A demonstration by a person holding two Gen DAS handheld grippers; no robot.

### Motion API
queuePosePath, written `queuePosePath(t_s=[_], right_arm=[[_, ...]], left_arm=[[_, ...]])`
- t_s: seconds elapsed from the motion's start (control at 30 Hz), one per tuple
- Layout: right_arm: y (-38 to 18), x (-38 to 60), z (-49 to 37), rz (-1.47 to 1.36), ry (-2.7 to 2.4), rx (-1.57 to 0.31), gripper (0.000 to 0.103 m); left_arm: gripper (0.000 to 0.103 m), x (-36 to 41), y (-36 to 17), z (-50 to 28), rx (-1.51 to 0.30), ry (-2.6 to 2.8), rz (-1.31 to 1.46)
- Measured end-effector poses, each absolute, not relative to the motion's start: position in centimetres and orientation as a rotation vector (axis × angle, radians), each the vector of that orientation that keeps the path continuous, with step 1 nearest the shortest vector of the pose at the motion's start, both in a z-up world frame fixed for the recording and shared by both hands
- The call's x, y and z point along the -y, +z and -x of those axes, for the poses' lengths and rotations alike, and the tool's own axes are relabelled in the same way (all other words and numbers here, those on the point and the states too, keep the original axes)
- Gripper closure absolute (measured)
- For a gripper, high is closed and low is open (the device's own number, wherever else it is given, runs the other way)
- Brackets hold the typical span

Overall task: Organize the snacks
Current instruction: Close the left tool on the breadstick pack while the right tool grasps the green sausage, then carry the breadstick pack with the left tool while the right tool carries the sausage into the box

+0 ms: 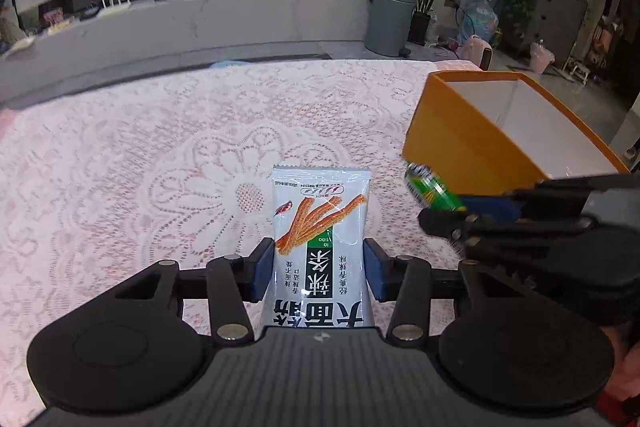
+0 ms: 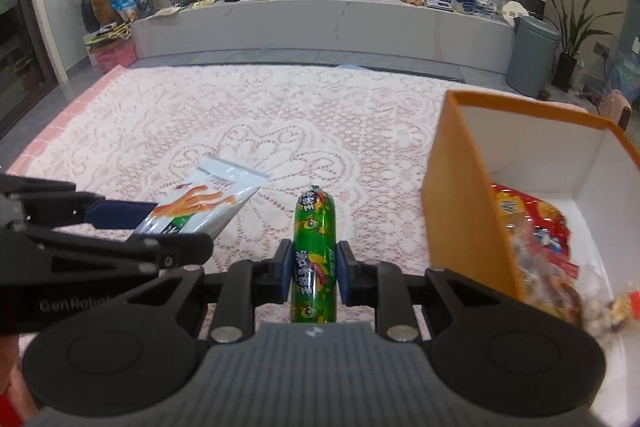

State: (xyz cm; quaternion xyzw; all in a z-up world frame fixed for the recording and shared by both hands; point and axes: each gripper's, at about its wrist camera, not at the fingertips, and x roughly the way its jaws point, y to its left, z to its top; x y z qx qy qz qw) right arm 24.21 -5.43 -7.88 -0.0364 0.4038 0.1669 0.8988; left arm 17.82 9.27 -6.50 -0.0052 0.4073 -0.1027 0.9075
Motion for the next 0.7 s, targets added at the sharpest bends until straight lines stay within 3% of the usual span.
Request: queuePosePath(t_s=[0.43,0.7], right_arm=[[1.2,14.0,-21.6,0.041,0.330,-0.789,0.083],[3.4,20.1,-21.6,0.114,0.275,-0.814,0.083]], left_arm=[[0.050,-3.1,1.8,-16.0,-0.753,-0.295,-0.018],[0.050,3.5,3.0,-17.4,-0.737,-0.396,-0.075]])
